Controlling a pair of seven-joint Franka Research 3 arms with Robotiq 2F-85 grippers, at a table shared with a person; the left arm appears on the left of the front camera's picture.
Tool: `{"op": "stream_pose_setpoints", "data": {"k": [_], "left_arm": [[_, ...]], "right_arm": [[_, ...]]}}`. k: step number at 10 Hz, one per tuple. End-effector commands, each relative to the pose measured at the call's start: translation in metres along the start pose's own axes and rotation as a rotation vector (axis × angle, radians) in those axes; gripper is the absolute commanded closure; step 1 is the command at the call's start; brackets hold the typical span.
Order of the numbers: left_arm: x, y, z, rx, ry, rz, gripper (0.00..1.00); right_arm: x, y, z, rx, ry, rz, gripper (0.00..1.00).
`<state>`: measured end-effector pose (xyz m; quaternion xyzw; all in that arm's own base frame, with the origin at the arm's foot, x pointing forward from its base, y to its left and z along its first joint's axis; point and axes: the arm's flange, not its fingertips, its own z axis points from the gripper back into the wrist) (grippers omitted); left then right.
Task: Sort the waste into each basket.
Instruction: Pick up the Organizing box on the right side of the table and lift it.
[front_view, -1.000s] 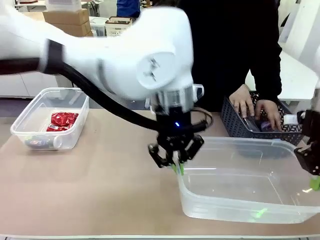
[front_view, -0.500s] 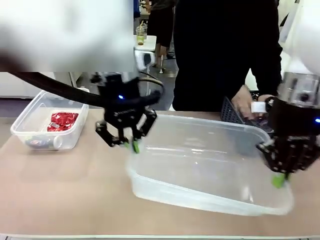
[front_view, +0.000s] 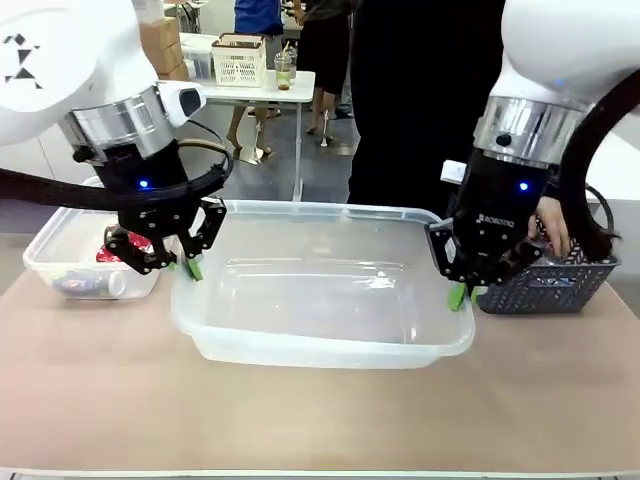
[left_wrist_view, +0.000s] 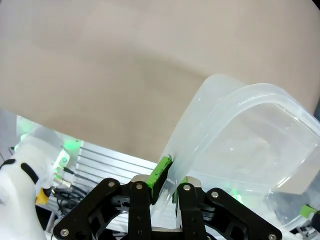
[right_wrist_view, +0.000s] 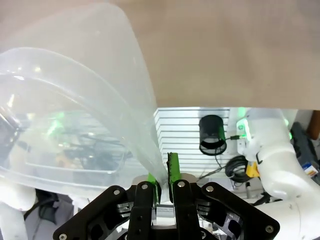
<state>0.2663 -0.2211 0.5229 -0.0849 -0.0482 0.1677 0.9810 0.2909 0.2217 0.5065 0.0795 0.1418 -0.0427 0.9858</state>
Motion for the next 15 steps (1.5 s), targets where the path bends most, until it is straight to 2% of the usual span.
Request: {"op": "stream_pose_setpoints", "data": {"k": [1, 3, 4, 5, 8, 9, 11, 15], "left_arm": [[0.018, 0.006, -0.007, -0.012, -0.026, 0.013, 1.00], [0.026, 0.001, -0.009, -0.048, 0.016, -0.010, 1.00], [0.007, 0.000, -0.007, 0.001, 0.005, -0.021, 1.00], [0.007, 0.000, -0.007, 0.001, 0.005, -0.021, 1.00], [0.007, 0.000, -0.007, 0.001, 0.005, -0.021, 1.00], [0.004, -0.004, -0.013, 0.014, 0.024, -0.055, 0.93], [0.018, -0.022, -0.016, 0.006, 0.046, -0.040, 0.93], [0.036, -0.031, -0.037, 0.046, 0.115, -0.017, 0.93]], "right_arm": [[0.002, 0.003, -0.003, -0.032, 0.035, -0.041, 1.00], [0.009, 0.003, -0.012, -0.076, 0.041, -0.066, 1.00], [0.017, -0.005, -0.016, -0.086, 0.046, -0.098, 1.00], [0.008, 0.003, -0.007, -0.019, 0.026, -0.006, 1.00], [0.008, 0.003, -0.007, -0.019, 0.026, -0.006, 1.00], [0.010, 0.003, -0.009, -0.027, 0.031, -0.010, 0.91], [0.025, 0.005, -0.006, -0.079, 0.269, -0.118, 0.91], [0.065, -0.005, -0.029, -0.033, 0.405, -0.176, 0.91]]}}
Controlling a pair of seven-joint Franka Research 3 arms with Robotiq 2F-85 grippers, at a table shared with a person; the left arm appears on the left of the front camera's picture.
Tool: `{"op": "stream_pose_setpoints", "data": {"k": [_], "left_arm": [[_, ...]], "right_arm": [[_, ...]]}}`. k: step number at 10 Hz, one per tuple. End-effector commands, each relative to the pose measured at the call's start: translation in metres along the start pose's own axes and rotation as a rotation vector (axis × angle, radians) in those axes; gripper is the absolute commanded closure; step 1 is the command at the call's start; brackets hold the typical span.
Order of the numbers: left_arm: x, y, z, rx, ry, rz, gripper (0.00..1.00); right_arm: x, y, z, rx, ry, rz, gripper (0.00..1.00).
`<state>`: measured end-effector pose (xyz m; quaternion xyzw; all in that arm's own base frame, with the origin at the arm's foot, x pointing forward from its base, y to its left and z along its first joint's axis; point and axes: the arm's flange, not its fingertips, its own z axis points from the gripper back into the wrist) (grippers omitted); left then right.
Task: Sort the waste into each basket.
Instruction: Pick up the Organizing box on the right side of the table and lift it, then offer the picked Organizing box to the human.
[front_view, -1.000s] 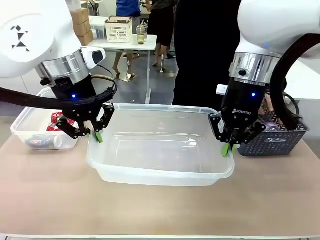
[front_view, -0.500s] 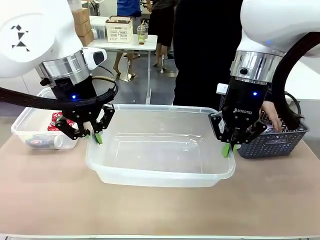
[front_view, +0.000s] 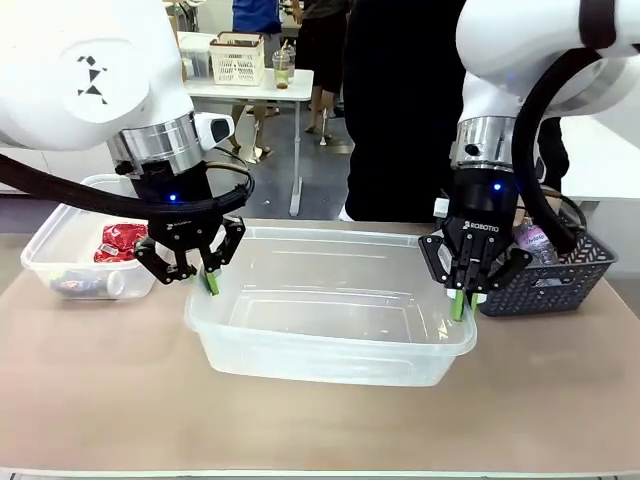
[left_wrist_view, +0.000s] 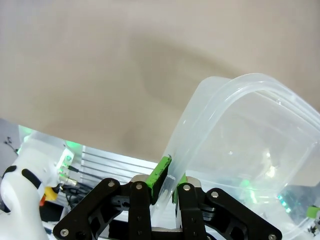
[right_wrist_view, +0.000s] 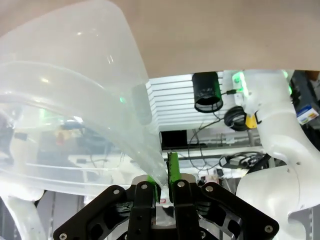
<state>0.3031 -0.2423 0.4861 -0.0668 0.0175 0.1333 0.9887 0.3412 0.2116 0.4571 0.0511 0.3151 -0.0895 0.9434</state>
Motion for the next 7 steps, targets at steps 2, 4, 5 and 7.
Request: {"op": "stream_pose_setpoints", "data": {"k": [2, 4, 5, 7], "left_arm": [[0.014, -0.007, 0.004, -0.016, 0.013, 0.040, 0.93], [0.005, -0.001, -0.005, 0.007, 0.016, 0.003, 0.93], [0.005, -0.001, -0.005, 0.007, 0.016, 0.003, 0.93], [0.005, -0.001, -0.005, 0.007, 0.016, 0.003, 0.93]], "right_arm": [[0.012, 0.002, 0.004, 0.097, 0.031, -0.034, 0.91], [0.010, -0.002, -0.001, 0.012, 0.023, -0.009, 0.91], [0.010, -0.002, -0.001, 0.012, 0.023, -0.009, 0.91], [0.010, -0.002, -0.001, 0.012, 0.023, -0.009, 0.91]]}}
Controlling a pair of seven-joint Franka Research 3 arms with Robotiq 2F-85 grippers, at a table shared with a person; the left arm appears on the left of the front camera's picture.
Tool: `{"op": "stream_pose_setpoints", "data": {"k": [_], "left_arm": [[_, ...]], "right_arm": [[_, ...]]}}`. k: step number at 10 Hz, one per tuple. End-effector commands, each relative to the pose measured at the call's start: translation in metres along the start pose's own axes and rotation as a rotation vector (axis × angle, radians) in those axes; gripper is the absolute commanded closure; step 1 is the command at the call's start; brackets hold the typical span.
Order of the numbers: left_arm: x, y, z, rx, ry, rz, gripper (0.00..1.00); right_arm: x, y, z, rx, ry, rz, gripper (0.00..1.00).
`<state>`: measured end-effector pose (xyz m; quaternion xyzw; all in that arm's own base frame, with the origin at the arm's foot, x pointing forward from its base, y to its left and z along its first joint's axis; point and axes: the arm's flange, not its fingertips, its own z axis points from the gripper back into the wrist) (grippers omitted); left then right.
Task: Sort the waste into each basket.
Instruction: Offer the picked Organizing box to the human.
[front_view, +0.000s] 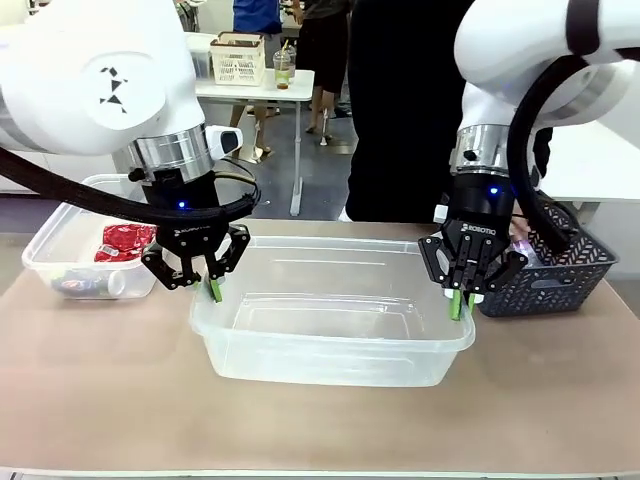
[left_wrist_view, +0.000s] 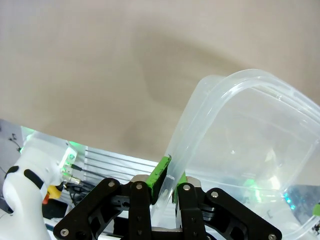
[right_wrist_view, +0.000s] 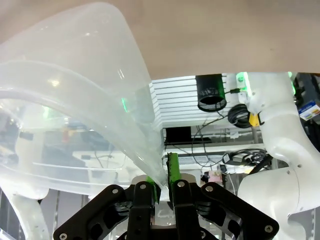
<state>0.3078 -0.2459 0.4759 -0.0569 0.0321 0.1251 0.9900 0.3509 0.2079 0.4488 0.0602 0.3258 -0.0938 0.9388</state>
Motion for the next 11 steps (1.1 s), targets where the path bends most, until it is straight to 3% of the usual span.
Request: {"op": "stream_pose_setpoints", "data": {"k": [1, 11], "left_arm": [[0.0004, 0.0022, 0.0054, -0.017, -0.011, 0.017, 0.93], [0.0004, 0.0022, 0.0054, -0.017, -0.011, 0.017, 0.93]], "right_arm": [[-0.0028, 0.0004, -0.0005, -0.007, -0.001, -0.005, 0.91], [-0.0028, 0.0004, -0.0005, -0.007, -0.001, -0.005, 0.91]]}}
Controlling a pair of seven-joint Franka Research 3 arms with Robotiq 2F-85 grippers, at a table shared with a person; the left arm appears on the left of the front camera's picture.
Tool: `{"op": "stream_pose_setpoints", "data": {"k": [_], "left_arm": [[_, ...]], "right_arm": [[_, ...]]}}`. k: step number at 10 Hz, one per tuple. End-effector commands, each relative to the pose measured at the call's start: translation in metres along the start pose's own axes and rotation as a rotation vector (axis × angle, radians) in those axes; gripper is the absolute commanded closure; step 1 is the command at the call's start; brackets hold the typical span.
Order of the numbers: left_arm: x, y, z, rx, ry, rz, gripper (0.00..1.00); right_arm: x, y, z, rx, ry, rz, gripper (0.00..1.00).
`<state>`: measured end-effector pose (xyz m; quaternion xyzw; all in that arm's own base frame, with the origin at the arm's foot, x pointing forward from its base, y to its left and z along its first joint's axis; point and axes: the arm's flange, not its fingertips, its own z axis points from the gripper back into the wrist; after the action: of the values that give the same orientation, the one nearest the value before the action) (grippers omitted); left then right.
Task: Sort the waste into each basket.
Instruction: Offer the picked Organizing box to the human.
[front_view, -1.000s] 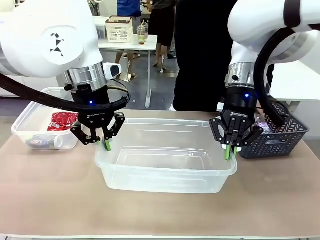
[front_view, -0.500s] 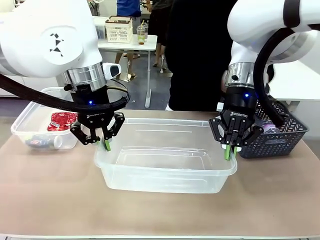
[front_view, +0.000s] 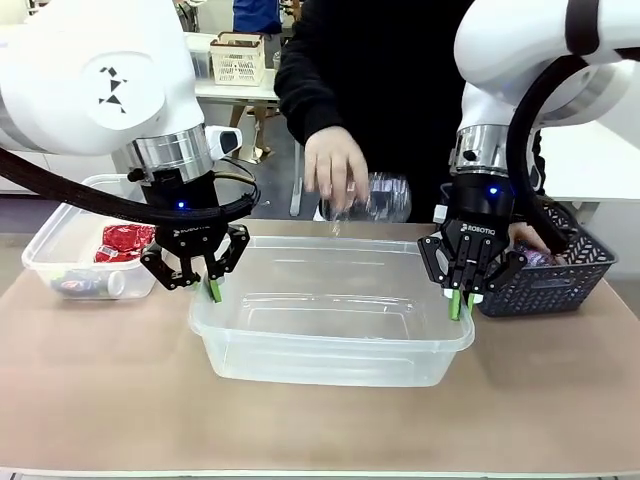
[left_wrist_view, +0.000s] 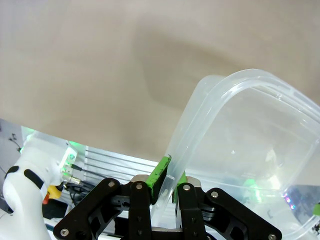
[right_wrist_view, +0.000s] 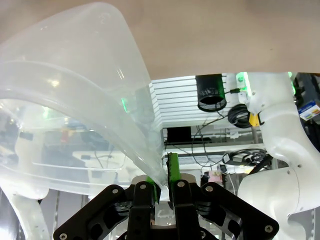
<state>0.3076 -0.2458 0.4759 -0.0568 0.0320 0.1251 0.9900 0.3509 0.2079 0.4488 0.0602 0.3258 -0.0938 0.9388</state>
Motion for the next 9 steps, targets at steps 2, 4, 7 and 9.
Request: {"op": "stream_pose_setpoints", "data": {"k": [2, 4, 7, 9], "left_arm": [[0.0005, 0.0021, 0.0054, -0.017, -0.011, 0.017, 0.93], [0.0005, 0.0021, 0.0054, -0.017, -0.011, 0.017, 0.93], [0.0005, 0.0021, 0.0054, -0.017, -0.011, 0.017, 0.93], [0.0005, 0.0021, 0.0054, -0.017, -0.011, 0.017, 0.93]], "right_arm": [[-0.0028, 0.0004, -0.0005, -0.007, -0.001, -0.005, 0.91], [-0.0028, 0.0004, -0.0005, -0.007, -0.001, -0.005, 0.91], [-0.0028, 0.0004, -0.0005, -0.007, -0.001, -0.005, 0.91], [-0.0028, 0.0004, -0.0005, -0.007, -0.001, -0.005, 0.91]]}}
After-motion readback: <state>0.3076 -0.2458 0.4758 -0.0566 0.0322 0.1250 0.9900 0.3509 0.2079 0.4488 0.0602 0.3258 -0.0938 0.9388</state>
